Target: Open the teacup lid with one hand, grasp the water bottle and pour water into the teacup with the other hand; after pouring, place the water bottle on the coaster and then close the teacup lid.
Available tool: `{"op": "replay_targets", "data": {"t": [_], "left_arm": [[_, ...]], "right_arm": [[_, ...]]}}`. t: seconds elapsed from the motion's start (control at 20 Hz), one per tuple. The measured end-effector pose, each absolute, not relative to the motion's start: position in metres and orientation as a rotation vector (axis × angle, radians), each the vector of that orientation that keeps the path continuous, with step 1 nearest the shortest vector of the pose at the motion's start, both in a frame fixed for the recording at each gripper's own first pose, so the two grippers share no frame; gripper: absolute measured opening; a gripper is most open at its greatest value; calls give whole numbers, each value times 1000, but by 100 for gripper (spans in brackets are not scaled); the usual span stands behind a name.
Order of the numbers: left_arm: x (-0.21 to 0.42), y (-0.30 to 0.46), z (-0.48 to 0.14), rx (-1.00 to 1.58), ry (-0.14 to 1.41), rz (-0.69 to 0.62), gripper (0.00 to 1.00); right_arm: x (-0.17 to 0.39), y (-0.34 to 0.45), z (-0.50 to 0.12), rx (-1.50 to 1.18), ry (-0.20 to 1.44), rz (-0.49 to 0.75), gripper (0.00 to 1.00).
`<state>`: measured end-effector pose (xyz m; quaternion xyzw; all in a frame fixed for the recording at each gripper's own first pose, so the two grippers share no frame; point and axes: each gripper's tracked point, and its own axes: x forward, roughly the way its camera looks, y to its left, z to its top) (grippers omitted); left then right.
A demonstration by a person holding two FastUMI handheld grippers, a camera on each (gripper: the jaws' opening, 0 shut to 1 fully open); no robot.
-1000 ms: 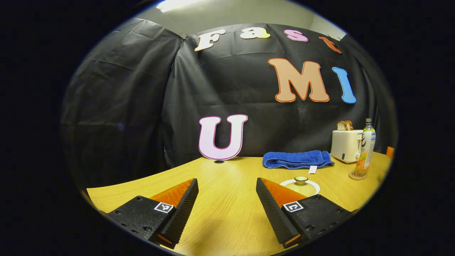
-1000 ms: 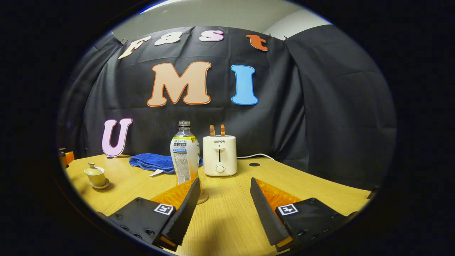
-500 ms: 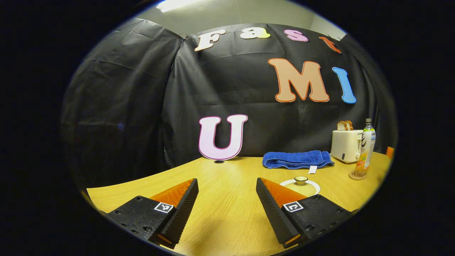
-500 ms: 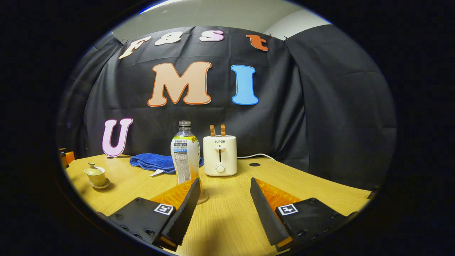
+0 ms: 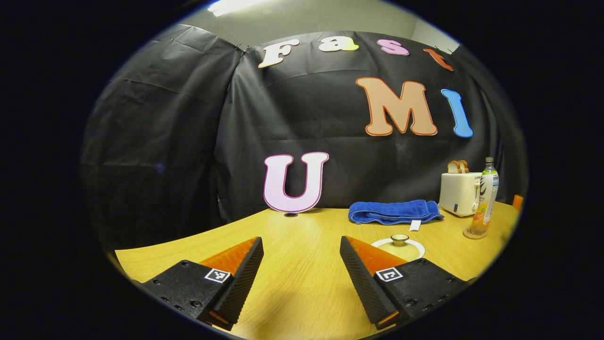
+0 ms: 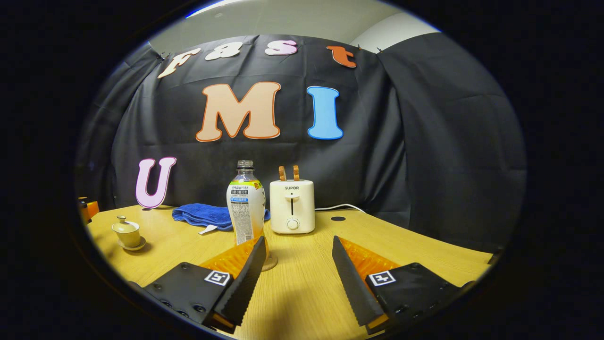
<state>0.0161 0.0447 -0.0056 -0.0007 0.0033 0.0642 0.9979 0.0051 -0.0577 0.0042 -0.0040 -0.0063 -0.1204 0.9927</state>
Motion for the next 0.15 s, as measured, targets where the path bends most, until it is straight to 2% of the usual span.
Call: {"op": "replay_targets", "data": {"t": [0.15], "left_arm": [[16,45,-6,-1,7,128,95]], "right_arm": [[5,-58,4,-8,-12,-241,87]]}}
